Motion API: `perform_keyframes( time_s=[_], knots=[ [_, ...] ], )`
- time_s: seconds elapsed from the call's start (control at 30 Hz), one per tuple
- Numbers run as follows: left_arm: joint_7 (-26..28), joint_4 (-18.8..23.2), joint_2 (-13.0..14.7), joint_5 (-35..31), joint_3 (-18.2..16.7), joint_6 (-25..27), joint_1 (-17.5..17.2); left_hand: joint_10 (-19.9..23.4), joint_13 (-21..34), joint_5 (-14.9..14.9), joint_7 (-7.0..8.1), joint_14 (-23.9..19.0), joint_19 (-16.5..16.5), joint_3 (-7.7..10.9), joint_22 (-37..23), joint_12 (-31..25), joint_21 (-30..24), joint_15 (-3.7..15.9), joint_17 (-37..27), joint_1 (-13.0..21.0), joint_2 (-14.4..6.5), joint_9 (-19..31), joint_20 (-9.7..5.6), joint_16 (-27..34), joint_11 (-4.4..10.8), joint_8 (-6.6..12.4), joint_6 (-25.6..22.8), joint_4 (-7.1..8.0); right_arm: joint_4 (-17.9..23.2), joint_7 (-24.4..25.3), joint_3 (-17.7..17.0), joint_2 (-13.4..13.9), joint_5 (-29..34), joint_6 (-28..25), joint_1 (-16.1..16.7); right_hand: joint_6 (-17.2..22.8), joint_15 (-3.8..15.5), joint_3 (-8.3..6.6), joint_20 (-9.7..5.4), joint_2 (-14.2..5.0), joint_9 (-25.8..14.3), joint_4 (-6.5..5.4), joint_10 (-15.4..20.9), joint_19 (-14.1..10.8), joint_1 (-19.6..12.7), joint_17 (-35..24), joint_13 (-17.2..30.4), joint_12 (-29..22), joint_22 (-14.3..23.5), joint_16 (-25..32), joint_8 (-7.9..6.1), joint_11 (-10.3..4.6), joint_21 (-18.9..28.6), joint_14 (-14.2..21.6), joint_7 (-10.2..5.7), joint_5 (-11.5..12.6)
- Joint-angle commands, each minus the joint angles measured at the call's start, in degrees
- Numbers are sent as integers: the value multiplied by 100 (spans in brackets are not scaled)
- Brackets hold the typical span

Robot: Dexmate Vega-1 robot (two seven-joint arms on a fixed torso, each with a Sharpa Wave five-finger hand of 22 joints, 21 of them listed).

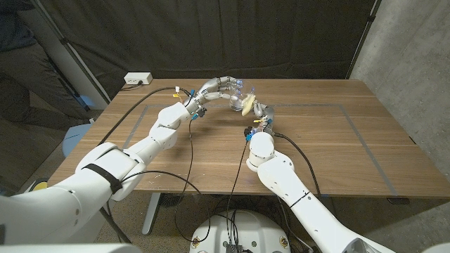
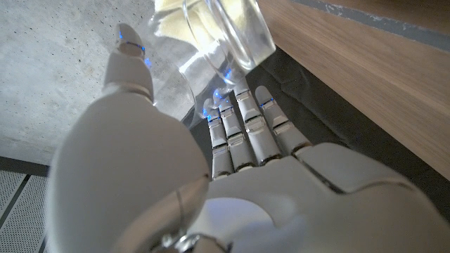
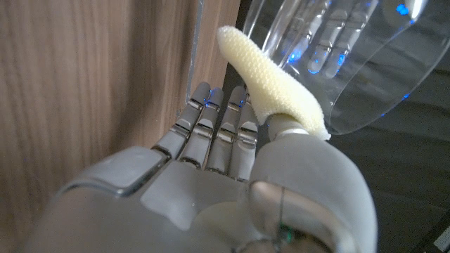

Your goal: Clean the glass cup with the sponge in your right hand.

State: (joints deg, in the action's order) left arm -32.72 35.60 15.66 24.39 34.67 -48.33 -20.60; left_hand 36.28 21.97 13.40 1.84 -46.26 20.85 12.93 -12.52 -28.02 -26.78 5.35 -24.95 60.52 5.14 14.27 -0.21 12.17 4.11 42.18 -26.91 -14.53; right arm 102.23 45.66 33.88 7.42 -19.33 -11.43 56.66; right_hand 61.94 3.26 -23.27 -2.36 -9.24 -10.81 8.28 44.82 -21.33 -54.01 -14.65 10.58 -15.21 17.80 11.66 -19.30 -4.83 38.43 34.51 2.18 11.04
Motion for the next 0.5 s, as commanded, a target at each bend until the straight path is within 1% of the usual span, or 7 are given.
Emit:
perform_keyframes(
  time_s=[0.03, 0.17, 0.2, 0.5],
  knots=[
    [-59, 103, 26, 23, -11, 43, -58, 780, 34, 32, 589, -77, -14, 710, 4, -29, -57, 766, -25, 979, -1016, 25, -3, 32, 734, 1126, -645, 666, 85, 81, 83, 61, -34, -9, 55, 249, 505, -95, -218, 36, -31, 47, 55, 28, -29, -2, 26, 6, 5, 0, 23, 2, 63, -12, -234, 23],
    [-31, 167, 59, 23, -19, 70, -98, 785, 38, 35, 594, -76, -17, 718, 5, -28, -64, 767, -25, 980, -1016, 9, -8, 26, 734, 1129, -647, 666, 113, 121, 80, 81, 32, 81, 58, 252, 511, -100, -221, 40, -31, 45, 61, 30, -32, -2, 26, 9, -1, -1, 25, 4, 73, -13, -234, 23],
    [-28, 196, 78, 24, -22, 75, -116, 783, 39, 35, 573, -78, -17, 718, 5, -27, -66, 768, -26, 980, -1014, 6, -8, 27, 734, 1131, -650, 666, 113, 135, 70, 80, 50, 109, 50, 251, 508, -100, -223, 41, -31, 42, 62, 33, -30, -3, 26, 11, -4, -1, 27, -1, 77, -15, -235, 23],
    [9, 358, 140, 22, -28, 108, -196, 780, 48, 36, 589, -83, -21, 728, 7, -20, -85, 763, -32, 971, -1013, -9, -9, 23, 733, 1147, -647, 671, 119, 210, 38, 99, 196, 228, 10, 260, 517, -106, -226, 47, -32, 32, 65, 45, -31, -6, 27, 21, -18, 0, 30, 1, 98, -19, -247, 23]
  ],
)
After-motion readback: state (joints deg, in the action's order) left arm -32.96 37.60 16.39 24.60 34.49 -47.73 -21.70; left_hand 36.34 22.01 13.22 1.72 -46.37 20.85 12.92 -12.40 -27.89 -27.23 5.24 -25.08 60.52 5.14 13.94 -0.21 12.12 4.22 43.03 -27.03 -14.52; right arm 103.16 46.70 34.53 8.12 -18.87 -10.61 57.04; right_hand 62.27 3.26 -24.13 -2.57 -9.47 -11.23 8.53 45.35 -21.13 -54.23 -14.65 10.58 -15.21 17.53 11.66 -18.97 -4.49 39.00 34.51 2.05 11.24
